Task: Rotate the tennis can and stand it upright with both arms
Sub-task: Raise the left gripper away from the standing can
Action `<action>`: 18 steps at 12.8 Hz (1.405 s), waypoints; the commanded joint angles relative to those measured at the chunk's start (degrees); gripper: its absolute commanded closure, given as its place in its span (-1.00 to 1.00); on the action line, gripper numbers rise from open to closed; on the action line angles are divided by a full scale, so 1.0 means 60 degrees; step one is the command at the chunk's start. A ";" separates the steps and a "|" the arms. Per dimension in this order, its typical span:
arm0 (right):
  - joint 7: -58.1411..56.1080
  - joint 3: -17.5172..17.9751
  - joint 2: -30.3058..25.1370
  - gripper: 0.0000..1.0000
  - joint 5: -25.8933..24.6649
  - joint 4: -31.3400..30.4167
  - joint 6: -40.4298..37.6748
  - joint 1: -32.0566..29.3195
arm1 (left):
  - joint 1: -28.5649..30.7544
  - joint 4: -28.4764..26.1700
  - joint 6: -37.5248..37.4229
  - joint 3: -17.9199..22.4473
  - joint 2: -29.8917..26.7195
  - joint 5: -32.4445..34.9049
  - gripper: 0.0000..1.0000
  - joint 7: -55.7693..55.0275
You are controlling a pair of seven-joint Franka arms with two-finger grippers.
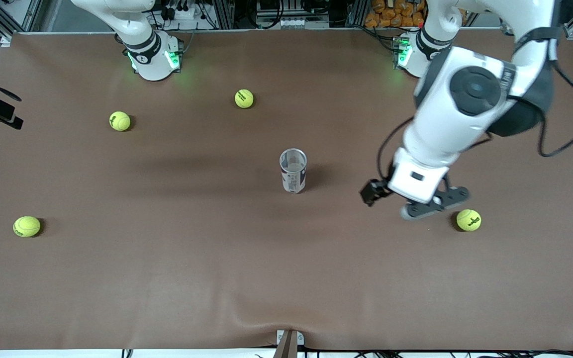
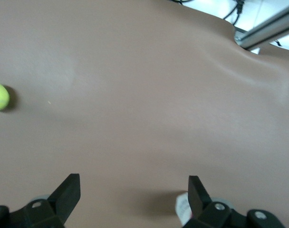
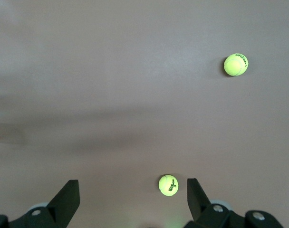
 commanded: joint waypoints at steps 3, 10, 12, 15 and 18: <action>0.0077 0.0067 -0.0027 -1.00 0.0077 0.0052 -0.0010 -0.0072 | 0.2363 -0.0181 -0.0196 -0.1148 -0.0390 0.0105 -1.00 0.1676; 0.0063 0.0067 -0.0041 -1.00 0.0077 0.0052 -0.0010 -0.0086 | 0.3396 -0.0181 -0.1541 -0.0993 -0.1325 0.0105 -1.00 0.3217; 0.0077 0.0067 -0.0041 -1.00 0.0077 0.0052 -0.0010 -0.0086 | 0.3366 -0.0195 -0.2229 -0.0875 -0.1837 0.0222 -1.00 0.3319; 0.0077 0.0067 -0.0027 -1.00 0.0062 0.0038 -0.0010 -0.0072 | 0.3322 -0.0472 -0.3677 -0.0874 -0.2891 0.0237 -1.00 0.3480; 0.0077 0.0067 -0.0041 -1.00 0.0062 0.0052 -0.0010 -0.0086 | 0.3337 -0.0984 -0.4136 -0.0918 -0.3669 0.0223 -1.00 0.3554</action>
